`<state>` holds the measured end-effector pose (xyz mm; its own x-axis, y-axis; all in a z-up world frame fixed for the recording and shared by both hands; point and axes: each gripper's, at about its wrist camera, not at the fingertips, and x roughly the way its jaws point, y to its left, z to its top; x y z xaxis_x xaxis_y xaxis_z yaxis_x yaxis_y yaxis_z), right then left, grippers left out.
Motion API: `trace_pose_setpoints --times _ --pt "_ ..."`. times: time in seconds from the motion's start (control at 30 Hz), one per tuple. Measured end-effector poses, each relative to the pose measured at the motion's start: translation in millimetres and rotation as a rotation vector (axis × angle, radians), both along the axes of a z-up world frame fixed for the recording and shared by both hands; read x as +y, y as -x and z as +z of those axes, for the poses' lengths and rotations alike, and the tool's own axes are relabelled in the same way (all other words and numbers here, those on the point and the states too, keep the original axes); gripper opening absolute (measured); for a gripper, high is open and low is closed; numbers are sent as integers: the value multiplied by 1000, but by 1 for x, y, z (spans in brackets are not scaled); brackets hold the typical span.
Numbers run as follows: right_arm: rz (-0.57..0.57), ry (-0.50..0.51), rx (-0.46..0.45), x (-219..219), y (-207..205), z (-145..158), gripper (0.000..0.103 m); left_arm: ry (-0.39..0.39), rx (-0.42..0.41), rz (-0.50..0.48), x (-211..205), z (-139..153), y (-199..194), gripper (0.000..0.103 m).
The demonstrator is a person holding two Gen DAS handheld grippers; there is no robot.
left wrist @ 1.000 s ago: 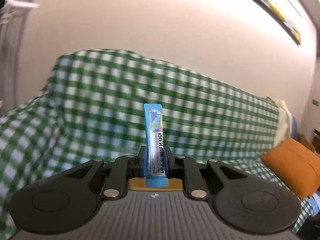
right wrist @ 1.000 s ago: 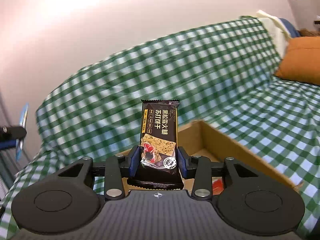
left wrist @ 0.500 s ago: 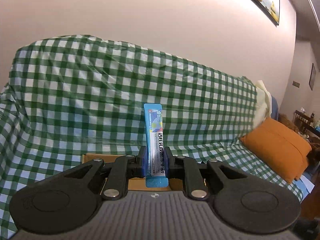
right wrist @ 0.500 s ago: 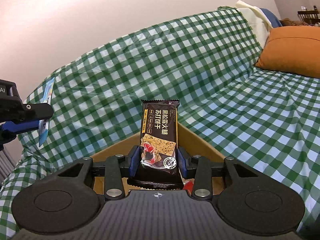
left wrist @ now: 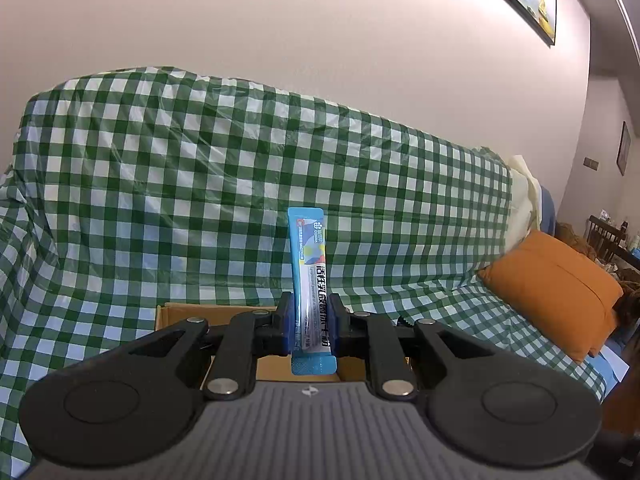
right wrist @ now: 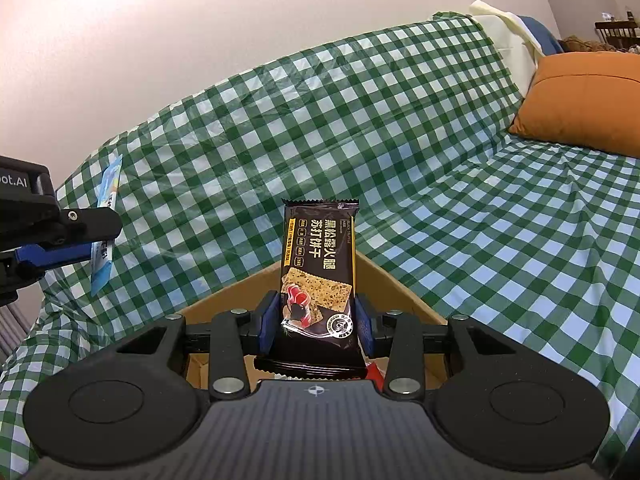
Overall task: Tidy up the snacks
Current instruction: 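Open both grippers to drop the blue stick pack and biscuit bar into the box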
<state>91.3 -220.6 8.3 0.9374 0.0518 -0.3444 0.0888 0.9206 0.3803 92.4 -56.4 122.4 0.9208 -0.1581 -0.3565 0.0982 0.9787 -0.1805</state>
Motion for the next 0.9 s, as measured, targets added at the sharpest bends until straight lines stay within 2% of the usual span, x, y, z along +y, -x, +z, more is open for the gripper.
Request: trace_pose_setpoints --times 0.27,0.3,0.33,0.37,0.4,0.47,0.57,0.63,0.67,0.73,0.83,0.9 --pt "1 3 3 2 0 1 42 4 11 0 3 1 -2 19" --pt "10 7 11 4 -1 1 43 4 18 -1 3 1 -3 24" --pt "29 16 27 6 -4 1 45 3 28 1 4 0 -4 37" --pt "49 32 54 9 -8 -1 49 6 37 5 5 -1 -4 45" --pt "64 42 72 12 -11 -2 67 10 40 7 7 -2 -4 49" --pt "78 50 88 15 -12 -4 85 16 45 14 12 -2 -2 49" --pt "128 65 85 20 -13 -3 85 27 51 33 22 -4 8 53" --pt "149 94 86 25 -12 -2 89 27 54 47 29 -4 17 63" --pt "160 104 90 27 -12 -2 94 19 49 59 32 -4 23 67" --pt "179 124 94 31 -10 -2 99 -4 26 87 39 -3 39 83" --pt "201 169 95 36 -3 0 103 -44 -5 113 47 -3 61 90" --pt "209 196 98 38 3 1 103 -89 -15 150 50 -4 75 90"
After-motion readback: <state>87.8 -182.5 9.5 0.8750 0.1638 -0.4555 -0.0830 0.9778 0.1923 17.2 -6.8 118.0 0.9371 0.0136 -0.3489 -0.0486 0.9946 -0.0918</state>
